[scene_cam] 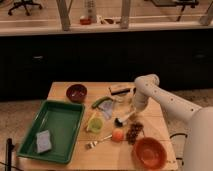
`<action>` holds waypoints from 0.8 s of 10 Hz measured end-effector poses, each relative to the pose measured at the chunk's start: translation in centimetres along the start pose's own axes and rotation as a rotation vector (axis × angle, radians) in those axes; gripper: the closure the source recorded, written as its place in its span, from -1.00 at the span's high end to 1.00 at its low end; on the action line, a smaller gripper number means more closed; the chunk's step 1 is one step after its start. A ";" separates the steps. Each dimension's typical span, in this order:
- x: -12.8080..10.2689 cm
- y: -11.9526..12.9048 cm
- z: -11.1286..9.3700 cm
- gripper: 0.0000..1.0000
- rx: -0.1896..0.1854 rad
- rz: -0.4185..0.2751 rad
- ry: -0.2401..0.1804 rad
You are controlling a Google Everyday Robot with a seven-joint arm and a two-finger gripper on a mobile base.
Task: Place brush in plastic cup
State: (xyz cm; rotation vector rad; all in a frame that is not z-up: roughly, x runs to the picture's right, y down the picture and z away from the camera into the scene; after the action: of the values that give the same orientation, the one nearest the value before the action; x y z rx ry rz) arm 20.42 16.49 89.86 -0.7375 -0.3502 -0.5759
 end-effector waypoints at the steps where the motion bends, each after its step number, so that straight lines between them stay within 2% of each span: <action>1: 0.2 0.2 0.1 -1.00 -0.003 0.002 0.003; 3: -0.1 0.1 -0.3 -1.00 0.001 0.000 0.006; 8: -0.4 -0.8 -2.2 -1.00 0.043 0.010 0.023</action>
State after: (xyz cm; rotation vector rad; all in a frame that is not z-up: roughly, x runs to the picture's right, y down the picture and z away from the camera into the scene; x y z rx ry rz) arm 19.83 14.63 88.59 -0.6905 -0.3363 -0.5656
